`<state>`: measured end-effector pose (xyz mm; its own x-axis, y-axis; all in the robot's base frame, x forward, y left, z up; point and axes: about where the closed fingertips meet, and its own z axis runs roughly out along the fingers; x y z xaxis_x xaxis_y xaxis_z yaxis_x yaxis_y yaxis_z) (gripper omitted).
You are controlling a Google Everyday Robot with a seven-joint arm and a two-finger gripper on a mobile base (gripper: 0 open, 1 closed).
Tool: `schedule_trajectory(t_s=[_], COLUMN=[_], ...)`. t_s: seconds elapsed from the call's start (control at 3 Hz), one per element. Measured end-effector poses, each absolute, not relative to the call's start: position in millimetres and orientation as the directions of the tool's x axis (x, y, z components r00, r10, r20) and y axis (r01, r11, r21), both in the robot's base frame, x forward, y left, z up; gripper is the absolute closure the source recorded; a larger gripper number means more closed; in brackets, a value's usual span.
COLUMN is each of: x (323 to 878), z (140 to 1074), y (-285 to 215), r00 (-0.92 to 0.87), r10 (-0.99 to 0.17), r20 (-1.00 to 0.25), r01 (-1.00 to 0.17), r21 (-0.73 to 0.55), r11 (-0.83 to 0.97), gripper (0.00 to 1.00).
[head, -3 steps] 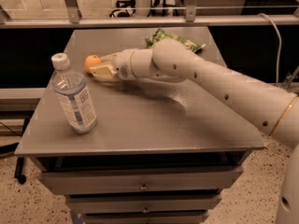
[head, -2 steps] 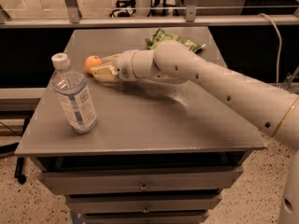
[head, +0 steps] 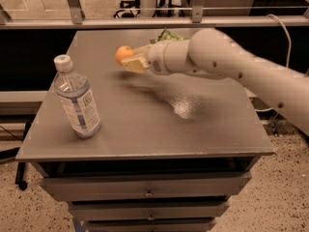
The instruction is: Move orange near green jalapeno chip bag
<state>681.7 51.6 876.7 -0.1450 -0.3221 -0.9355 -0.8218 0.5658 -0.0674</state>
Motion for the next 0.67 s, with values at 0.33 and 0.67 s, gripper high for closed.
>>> schedule_trajectory(t_s=[0.33, 0.67], x=[673.3, 674.4], z=[905.4, 917.9], y=[-11.9, -73.8], r00=[-0.15, -0.205], r10=[-0.411, -0.494], r20=[-0.899, -0.845], r01=[-0.755, -0.696], r21=[-0.164, -0.229], r11=[0.634, 0.681], gripper=[1.0, 1.0])
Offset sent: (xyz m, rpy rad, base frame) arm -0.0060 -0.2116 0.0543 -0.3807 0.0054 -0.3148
